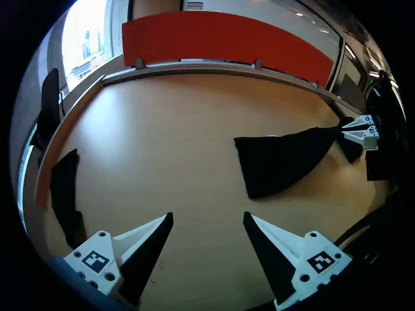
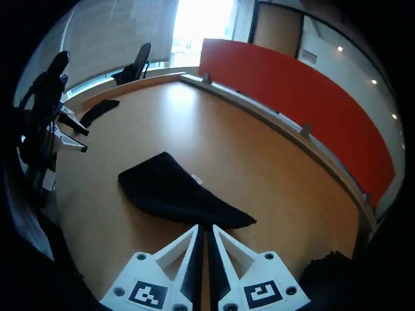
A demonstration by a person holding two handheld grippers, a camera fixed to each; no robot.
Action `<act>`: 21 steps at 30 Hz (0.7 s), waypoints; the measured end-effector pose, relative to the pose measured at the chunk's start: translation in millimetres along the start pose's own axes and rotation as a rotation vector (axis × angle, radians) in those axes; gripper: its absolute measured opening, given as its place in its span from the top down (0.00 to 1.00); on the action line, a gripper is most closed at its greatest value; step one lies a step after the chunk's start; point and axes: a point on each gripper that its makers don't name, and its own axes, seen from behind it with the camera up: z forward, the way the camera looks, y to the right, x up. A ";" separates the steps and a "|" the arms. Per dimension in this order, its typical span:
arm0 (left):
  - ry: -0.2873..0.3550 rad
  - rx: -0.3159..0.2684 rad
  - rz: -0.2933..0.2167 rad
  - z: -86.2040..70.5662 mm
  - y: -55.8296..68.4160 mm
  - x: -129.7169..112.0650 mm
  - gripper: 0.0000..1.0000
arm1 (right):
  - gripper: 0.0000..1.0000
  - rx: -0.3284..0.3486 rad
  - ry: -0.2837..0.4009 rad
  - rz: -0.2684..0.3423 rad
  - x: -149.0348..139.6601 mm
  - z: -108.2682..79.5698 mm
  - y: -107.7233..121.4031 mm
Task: Fold towel
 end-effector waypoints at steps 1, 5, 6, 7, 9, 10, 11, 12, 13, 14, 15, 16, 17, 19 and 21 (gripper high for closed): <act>0.001 0.000 0.000 -0.2 0.1 0.3 0.00 | 0.96 -0.003 0.002 -0.002 1.4 -2.2 1.6; 0.002 0.000 0.003 -0.2 0.7 1.5 0.00 | 0.96 -0.011 0.015 -0.012 8.8 -10.3 6.5; 0.002 0.000 0.004 -0.1 0.9 1.8 0.00 | 0.96 -0.012 0.017 -0.016 10.6 -11.9 7.2; 0.002 0.000 0.005 0.0 1.0 2.1 0.00 | 0.96 -0.013 0.020 -0.019 12.4 -13.5 7.9; 0.002 0.000 0.007 0.3 1.3 2.7 0.00 | 0.96 -0.014 0.024 -0.028 15.8 -16.3 8.9; 0.002 0.000 0.008 0.4 1.3 2.9 0.00 | 0.96 -0.014 0.025 -0.032 17.0 -17.1 9.1; 0.001 0.000 0.010 0.6 1.4 3.2 0.00 | 0.96 -0.014 0.026 -0.037 18.4 -18.0 9.4; 0.002 0.000 0.011 0.9 1.5 3.4 0.00 | 0.96 -0.014 0.026 -0.039 18.9 -17.8 9.4; 0.002 0.001 0.012 1.2 1.6 3.6 0.00 | 0.96 -0.013 0.025 -0.041 19.3 -17.1 9.3; 0.002 0.001 0.013 1.5 1.7 3.8 0.00 | 0.96 -0.013 0.025 -0.043 19.6 -16.4 9.2; 0.003 0.001 0.013 1.7 2.0 3.9 0.00 | 0.96 -0.011 0.025 -0.043 20.0 -15.7 8.5; 0.003 0.000 0.013 1.9 2.4 4.0 0.00 | 0.96 -0.009 0.026 -0.043 20.5 -14.9 7.6; 0.003 0.000 0.013 2.1 2.9 4.2 0.00 | 0.96 -0.007 0.026 -0.043 21.1 -14.0 6.6; 0.004 -0.001 0.012 1.9 3.6 4.4 0.00 | 0.96 0.000 0.029 -0.045 22.6 -12.4 3.5; 0.005 -0.004 0.011 1.6 4.3 4.3 0.00 | 0.96 0.008 0.031 -0.048 24.2 -10.2 -0.1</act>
